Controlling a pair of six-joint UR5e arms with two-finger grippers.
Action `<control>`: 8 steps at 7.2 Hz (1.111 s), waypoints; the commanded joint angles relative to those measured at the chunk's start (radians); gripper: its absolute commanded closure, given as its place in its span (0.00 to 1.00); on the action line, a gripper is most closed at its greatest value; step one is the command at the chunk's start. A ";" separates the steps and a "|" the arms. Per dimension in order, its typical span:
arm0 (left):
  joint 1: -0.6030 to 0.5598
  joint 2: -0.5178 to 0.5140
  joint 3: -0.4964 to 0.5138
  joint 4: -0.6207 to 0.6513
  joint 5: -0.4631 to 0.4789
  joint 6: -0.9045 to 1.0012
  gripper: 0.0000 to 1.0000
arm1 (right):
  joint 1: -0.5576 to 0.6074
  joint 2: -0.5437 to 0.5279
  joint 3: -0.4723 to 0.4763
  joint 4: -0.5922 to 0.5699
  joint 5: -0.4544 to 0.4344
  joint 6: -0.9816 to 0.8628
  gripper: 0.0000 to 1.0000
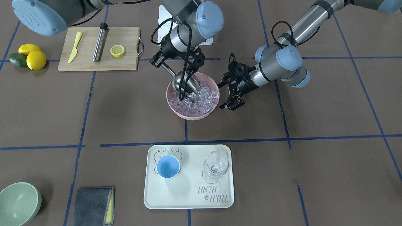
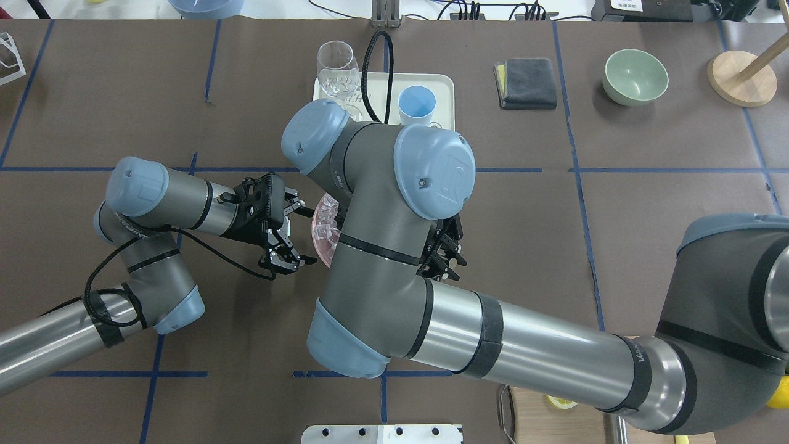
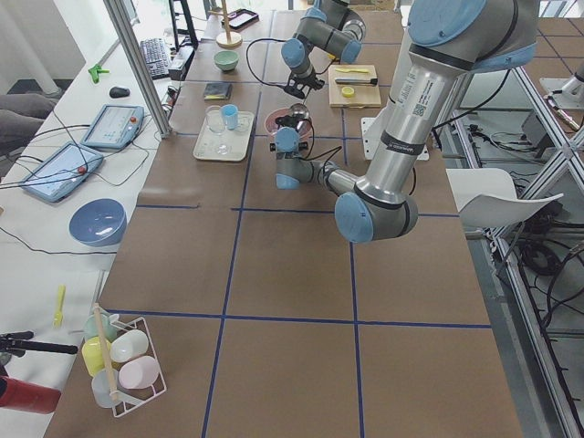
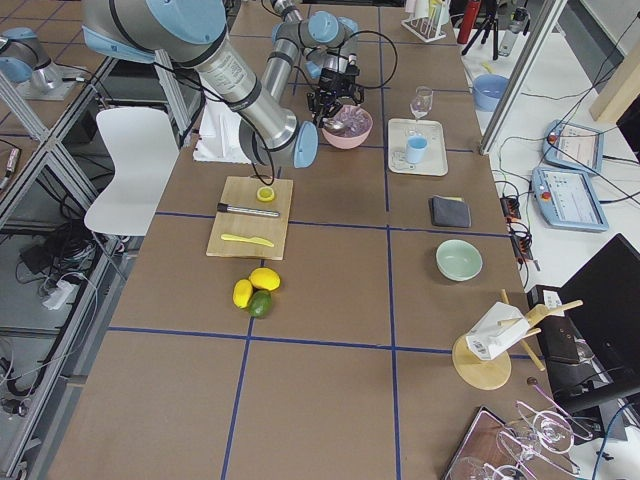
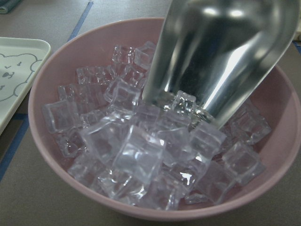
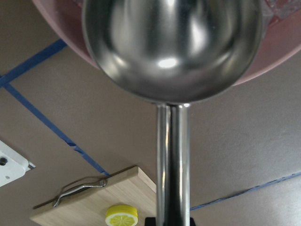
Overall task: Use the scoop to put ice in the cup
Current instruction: 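Dig the scoop into the ice cubes while the left gripper holds the bowl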
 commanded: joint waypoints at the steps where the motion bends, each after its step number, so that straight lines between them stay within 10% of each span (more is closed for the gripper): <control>1: 0.000 0.000 -0.001 0.000 0.000 -0.001 0.00 | 0.000 -0.047 0.006 0.088 0.000 0.005 1.00; 8: 0.000 -0.002 -0.001 0.000 0.005 -0.001 0.00 | 0.000 -0.272 0.202 0.380 0.003 0.081 1.00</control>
